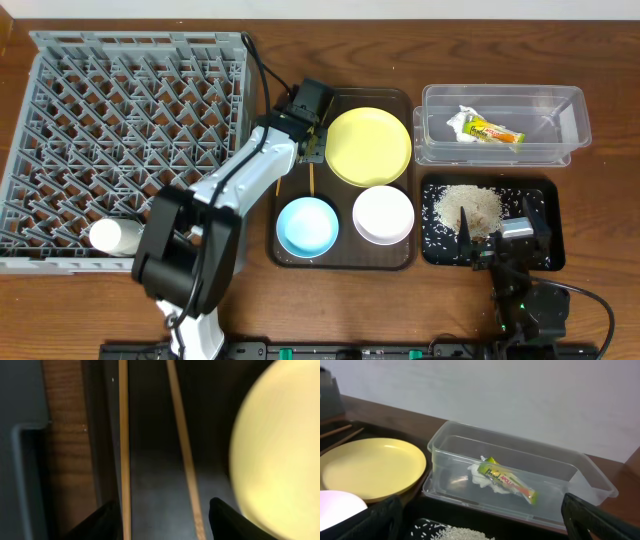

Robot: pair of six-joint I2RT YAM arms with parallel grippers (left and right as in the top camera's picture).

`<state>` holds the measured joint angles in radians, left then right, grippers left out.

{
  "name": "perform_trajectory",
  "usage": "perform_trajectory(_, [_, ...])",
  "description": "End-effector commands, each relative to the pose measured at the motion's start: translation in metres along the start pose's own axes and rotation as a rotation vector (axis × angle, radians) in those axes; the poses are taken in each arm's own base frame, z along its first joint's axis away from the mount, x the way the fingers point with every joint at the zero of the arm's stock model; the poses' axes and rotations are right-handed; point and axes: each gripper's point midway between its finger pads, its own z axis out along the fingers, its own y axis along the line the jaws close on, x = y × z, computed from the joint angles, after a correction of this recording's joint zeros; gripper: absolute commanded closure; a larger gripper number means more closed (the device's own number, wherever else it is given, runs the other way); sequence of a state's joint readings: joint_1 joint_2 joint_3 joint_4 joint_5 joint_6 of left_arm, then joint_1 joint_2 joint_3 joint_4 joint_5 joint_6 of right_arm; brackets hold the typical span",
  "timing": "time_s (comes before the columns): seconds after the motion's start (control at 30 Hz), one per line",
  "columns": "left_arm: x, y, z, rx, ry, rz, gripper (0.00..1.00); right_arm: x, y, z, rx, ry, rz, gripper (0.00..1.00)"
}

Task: Sort waste into correct bins and load items into the dishwasher
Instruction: 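Reach the left gripper to the chopsticks on the brown tray, then grasp one chopstick with the left gripper and lift it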

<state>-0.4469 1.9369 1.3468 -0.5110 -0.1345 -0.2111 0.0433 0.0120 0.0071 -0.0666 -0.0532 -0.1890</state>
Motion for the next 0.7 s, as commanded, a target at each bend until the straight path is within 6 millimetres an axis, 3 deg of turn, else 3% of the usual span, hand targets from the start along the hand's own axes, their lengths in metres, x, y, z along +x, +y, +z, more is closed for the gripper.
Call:
perform_trajectory(0.0, [0.005,-0.004,0.021,0.025,0.034,-0.004,0.45,0.000,-0.002,0.000,0.006,-0.001,-0.006,0.01])
perform_trajectory(0.1, [0.022,-0.021,0.039,0.114,0.108,0.000,0.53,0.000,-0.002,0.000,0.006,-0.001,-0.006,0.01])
perform_trajectory(0.27, [0.038,-0.022,0.056,0.108,0.165,-0.002,0.60,0.000,-0.002,0.000,0.006,-0.001,-0.006,0.01])
perform_trajectory(0.4, [0.040,-0.022,0.058,0.106,0.173,-0.003,0.81,0.000,-0.002,0.000,0.006,-0.001,-0.006,0.01])
perform_trajectory(0.47, [0.037,-0.021,0.051,0.105,0.168,-0.014,0.92,0.000,-0.002,0.000,0.006,-0.001,-0.006,0.01])
perform_trajectory(0.53, [0.030,-0.018,0.041,0.104,0.157,-0.020,0.92,0.000,-0.002,0.000,0.006,-0.001,-0.006,0.01])
perform_trajectory(0.67, [0.001,-0.006,-0.006,0.116,0.083,-0.048,0.92,0.000,-0.002,0.000,0.006,-0.001,-0.006,0.01])
